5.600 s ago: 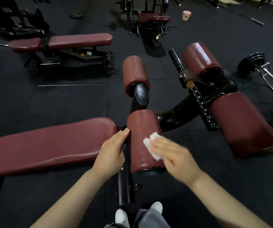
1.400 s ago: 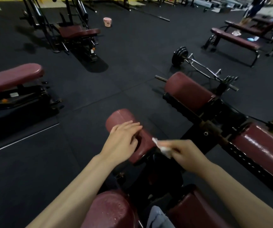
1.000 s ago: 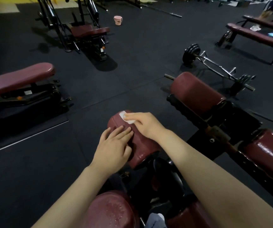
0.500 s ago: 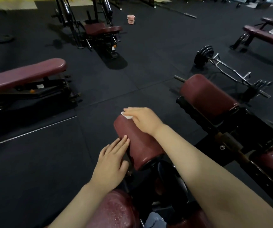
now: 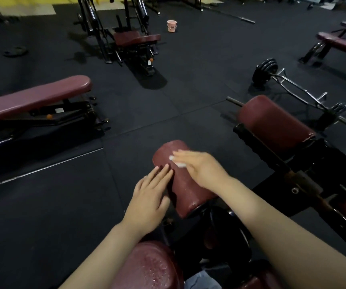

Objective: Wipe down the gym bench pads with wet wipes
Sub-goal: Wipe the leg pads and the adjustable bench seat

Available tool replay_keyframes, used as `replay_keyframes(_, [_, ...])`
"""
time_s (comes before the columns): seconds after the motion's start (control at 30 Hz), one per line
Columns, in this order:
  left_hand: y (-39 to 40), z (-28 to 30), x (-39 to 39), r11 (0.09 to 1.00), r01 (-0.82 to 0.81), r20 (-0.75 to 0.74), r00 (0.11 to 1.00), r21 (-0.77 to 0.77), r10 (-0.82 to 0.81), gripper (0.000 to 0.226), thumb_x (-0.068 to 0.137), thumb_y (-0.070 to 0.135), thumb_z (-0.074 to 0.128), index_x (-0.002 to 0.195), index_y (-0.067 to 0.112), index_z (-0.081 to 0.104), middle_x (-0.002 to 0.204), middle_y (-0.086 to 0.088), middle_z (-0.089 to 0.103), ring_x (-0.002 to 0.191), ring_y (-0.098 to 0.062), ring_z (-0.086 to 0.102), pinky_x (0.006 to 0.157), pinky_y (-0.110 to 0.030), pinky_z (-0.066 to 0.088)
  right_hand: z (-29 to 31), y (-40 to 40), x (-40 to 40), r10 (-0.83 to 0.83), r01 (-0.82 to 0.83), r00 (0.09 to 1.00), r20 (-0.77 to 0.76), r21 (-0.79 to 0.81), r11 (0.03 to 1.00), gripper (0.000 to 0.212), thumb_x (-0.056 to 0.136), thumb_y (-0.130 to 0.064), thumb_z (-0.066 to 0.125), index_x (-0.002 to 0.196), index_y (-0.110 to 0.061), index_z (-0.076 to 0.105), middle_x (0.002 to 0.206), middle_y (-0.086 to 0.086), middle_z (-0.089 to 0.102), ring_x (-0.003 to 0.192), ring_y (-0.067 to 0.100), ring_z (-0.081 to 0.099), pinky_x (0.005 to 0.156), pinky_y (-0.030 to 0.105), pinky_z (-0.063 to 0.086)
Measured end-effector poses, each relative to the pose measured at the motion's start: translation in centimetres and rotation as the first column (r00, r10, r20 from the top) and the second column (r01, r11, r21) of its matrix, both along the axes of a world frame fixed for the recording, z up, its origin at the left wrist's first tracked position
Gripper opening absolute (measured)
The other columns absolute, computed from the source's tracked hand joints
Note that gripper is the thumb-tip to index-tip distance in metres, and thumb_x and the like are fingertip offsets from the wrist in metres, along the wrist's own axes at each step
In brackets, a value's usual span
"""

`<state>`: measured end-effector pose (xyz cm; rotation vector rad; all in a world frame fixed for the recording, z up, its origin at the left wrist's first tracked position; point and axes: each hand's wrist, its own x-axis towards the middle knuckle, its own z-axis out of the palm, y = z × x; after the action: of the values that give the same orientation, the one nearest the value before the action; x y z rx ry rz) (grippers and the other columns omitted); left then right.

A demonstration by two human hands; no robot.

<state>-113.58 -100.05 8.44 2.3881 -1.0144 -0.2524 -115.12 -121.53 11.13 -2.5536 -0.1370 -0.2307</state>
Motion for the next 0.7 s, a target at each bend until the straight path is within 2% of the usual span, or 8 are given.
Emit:
replay_keyframes(0.13, [0.3, -1.1, -0.6, 0.998, -0.002, -0.013, 1.000, 0.062, 0.003, 0.076, 0.087, 0.027, 0.034, 0.157, 0.038, 0.004, 0.160, 0.026, -0.005, 0.147, 0.005, -0.011, 0.123, -0.031, 0.001, 0.3, 0.1, 7.3, -0.157, 0.156, 0.986, -0.050, -0.011, 0.988, 0.042, 0.094, 0.000, 0.042, 0.126, -0.014, 0.065, 0.138, 0.002, 0.058, 0.132, 0.017, 0.049, 0.112, 0.030, 0.035])
replay_keyframes(0.23, [0.5, -1.5, -0.8, 0.999, -0.013, -0.059, 0.998, 0.046, 0.016, 0.075, 0.088, 0.028, 0.033, 0.156, 0.038, 0.003, 0.161, 0.026, -0.004, 0.147, 0.006, -0.010, 0.124, -0.032, 0.003, 0.4, 0.0, 3.5, -0.162, 0.161, 0.987, -0.008, -0.027, 0.987, 0.039, 0.093, -0.001, 0.048, 0.125, -0.014, 0.065, 0.133, 0.001, 0.061, 0.127, 0.019, 0.054, 0.109, 0.032, 0.038])
replay_keyframes(0.33, [0.4, -0.8, -0.5, 0.999, -0.024, -0.035, 0.999, 0.031, 0.025, 0.072, 0.087, 0.031, 0.029, 0.157, 0.034, 0.012, 0.159, 0.026, 0.000, 0.145, 0.007, -0.012, 0.123, -0.032, 0.003, -0.3, -0.5, -3.9, -0.207, 0.213, 0.975, 0.083, -0.071, 0.974, 0.039, 0.086, 0.004, 0.060, 0.116, -0.018, 0.071, 0.129, -0.001, 0.062, 0.121, 0.018, 0.052, 0.106, 0.029, 0.039])
replay_keyframes(0.43, [-0.5, 0.7, 0.3, 1.000, -0.012, 0.045, 0.999, 0.003, 0.012, 0.074, 0.085, 0.033, 0.029, 0.157, 0.032, 0.013, 0.161, 0.023, 0.001, 0.148, 0.002, -0.012, 0.121, -0.026, -0.005, 0.0, -0.9, -10.0, -0.276, 0.276, 0.961, -0.013, 0.028, 0.961, 0.041, 0.085, 0.004, 0.060, 0.117, -0.021, 0.070, 0.122, -0.008, 0.053, 0.100, 0.009, 0.050, 0.090, 0.013, 0.037])
replay_keyframes(0.5, [-1.5, 1.3, 0.6, 1.000, 0.030, 0.087, 0.996, -0.005, -0.030, 0.074, 0.086, 0.031, 0.030, 0.158, 0.033, 0.011, 0.161, 0.023, 0.000, 0.150, -0.003, -0.009, 0.120, -0.025, -0.009, 0.5, -0.5, -11.8, -0.243, 0.253, 0.966, -0.085, 0.147, 0.956, 0.036, 0.091, -0.005, 0.061, 0.123, -0.021, 0.066, 0.108, -0.011, 0.050, 0.076, 0.009, 0.055, 0.073, 0.013, 0.042])
replay_keyframes(0.6, [-2.3, 0.7, 0.6, 0.996, 0.072, 0.117, 0.990, 0.045, -0.077, 0.075, 0.086, 0.031, 0.029, 0.158, 0.033, 0.009, 0.160, 0.023, -0.003, 0.151, -0.006, -0.006, 0.120, -0.027, -0.013, 1.5, 0.2, -8.9, -0.266, 0.269, 0.963, -0.045, 0.192, 0.944, 0.024, 0.094, -0.018, 0.062, 0.115, -0.029, 0.068, 0.096, -0.013, 0.057, 0.081, 0.006, 0.061, 0.074, 0.011, 0.043])
replay_keyframes(0.67, [-1.9, 0.0, 0.3, 0.997, 0.044, 0.119, 0.992, 0.059, -0.051, 0.076, 0.083, 0.035, 0.023, 0.158, 0.034, 0.008, 0.161, 0.023, -0.004, 0.151, -0.004, -0.006, 0.121, -0.028, -0.012, 1.4, 0.3, -3.9, -0.353, 0.349, 0.936, -0.014, 0.181, 0.919, 0.004, 0.094, -0.026, 0.063, 0.096, -0.024, 0.066, 0.092, -0.014, 0.059, 0.083, 0.004, 0.061, 0.076, 0.015, 0.045])
replay_keyframes(0.7, [-1.5, -0.4, 0.0, 0.998, 0.026, 0.110, 0.993, 0.061, -0.033, 0.078, 0.081, 0.037, 0.020, 0.158, 0.034, 0.006, 0.161, 0.023, -0.005, 0.151, -0.003, -0.007, 0.121, -0.028, -0.011, 1.3, 0.4, -1.0, -0.376, 0.369, 0.926, 0.020, 0.153, 0.917, 0.007, 0.094, -0.025, 0.063, 0.090, -0.019, 0.065, 0.089, -0.011, 0.057, 0.079, 0.008, 0.059, 0.075, 0.021, 0.046])
